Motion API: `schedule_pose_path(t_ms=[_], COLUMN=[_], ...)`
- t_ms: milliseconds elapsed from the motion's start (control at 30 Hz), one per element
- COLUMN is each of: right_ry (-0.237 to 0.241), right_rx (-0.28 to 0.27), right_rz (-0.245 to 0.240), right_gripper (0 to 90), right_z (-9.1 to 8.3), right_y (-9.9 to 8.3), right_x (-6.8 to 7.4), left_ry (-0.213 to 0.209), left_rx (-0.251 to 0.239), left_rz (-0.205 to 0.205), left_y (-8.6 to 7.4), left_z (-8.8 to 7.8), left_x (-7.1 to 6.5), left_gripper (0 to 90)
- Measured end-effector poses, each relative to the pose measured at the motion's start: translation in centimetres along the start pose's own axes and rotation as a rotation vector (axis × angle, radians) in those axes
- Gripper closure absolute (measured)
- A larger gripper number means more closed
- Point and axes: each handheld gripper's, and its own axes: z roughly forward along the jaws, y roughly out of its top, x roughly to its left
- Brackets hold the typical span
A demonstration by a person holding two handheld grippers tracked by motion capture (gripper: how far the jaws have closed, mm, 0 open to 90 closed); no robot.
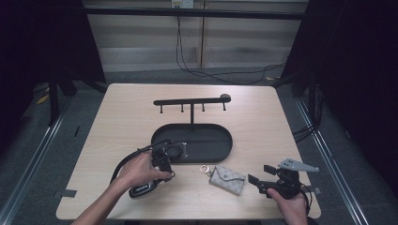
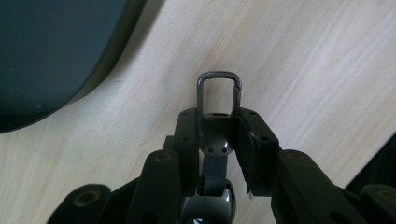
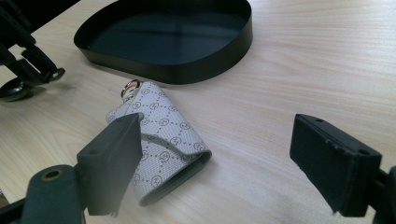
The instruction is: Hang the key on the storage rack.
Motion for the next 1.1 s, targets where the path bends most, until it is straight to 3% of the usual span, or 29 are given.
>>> schedule_pose_path(t_ms=[233, 300, 400, 467, 600, 767, 867, 1100], right_ry=[-0.004, -0.004, -0.004, -0.004, -0.005, -0.009, -0.009, -0.007], right_rx=[-0.001, -0.001, -0.001, 0.001, 0.000, -0.001, 0.001, 0.003], right_rz=[0.002, 0.002, 0.002, 0.003, 0.004, 0.003, 0.007, 0.011], right_gripper=[16.1, 16.1, 16.1, 16.1, 16.0, 15.9, 15.9, 15.8], right_z=[0.0, 0.0, 0.0, 0.0, 0.0, 0.0, 0.0, 0.1], right_y=[0.0, 0.0, 0.0, 0.0, 0.0, 0.0, 0.0, 0.0], right_x=[0.0, 0.0, 0.0, 0.0, 0.0, 0.0, -0.1, -0.1], left_ry=[0.014, 0.029, 0.031, 0.061, 0.069, 0.060, 0.083, 0.105], left_rx=[-0.026, -0.039, -0.048, -0.089, -0.141, -0.137, -0.097, -0.101], left_rz=[-0.015, -0.041, -0.049, -0.060, -0.100, -0.120, -0.139, -0.162], left_y=[-0.8, -1.0, -1.4, -1.8, -2.3, -2.8, -2.8, -3.0], left_z=[-1.9, -2.3, -3.2, -3.7, -4.6, -5.4, -6.3, -8.2], left_x=[0.5, 0.7, 1.1, 1.2, 1.8, 2.2, 2.2, 2.6], left_gripper=[70.9, 70.9, 70.9, 70.9, 70.9, 70.9, 70.9, 70.9])
